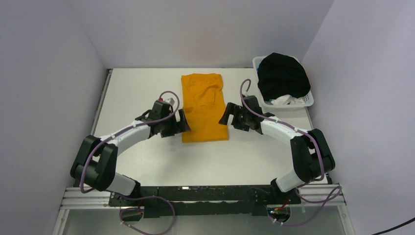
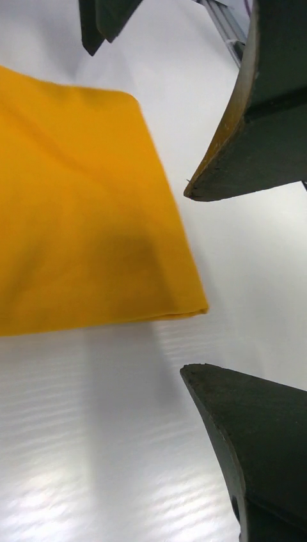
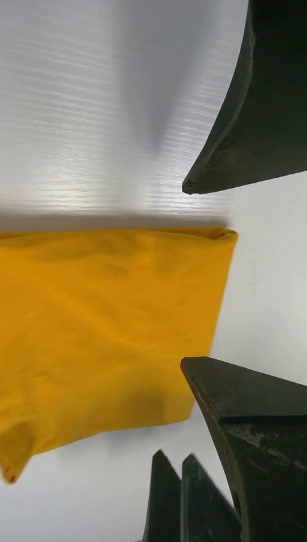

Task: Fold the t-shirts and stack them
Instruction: Fold the folded rectangular tshirt in 1/3 of the way, then grab one side of the 2/3 rectangular tshirt with both arms

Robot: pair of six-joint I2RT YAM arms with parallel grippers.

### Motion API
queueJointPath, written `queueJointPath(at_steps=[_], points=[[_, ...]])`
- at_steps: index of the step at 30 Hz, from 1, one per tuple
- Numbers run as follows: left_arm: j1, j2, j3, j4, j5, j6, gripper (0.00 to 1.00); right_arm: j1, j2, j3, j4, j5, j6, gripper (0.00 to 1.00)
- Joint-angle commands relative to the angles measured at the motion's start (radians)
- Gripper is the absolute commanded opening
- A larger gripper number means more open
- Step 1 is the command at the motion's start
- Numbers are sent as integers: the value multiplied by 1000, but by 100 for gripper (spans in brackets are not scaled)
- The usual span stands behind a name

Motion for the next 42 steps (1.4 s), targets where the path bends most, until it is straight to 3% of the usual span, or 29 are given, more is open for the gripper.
queueJointPath(at_steps=[1,11,16,24,29,32,34,42], points=[[-44,-73,-114,112,30,-77,98,23,-57,-96,63,-83,58,100],[-66,5,-183,168,18,-126,66,37,-50,-168,77,-35,92,99],[-69,49,-177,163,27,-127,49,36,-27,-171,75,-21,97,94],[-84,75,-182,114,-31,-123,38,37,-26,-186,87,-24,101,86],[-84,102,-159,98,-63,-123,19,39,-8,-187,103,-44,105,83],[-83,119,-146,104,-54,-120,9,50,18,-177,99,-38,99,76],[-84,131,-135,102,-42,-120,0,61,39,-165,87,-29,95,66],[-83,122,-161,136,-48,-126,0,129,61,-147,-13,64,106,53]])
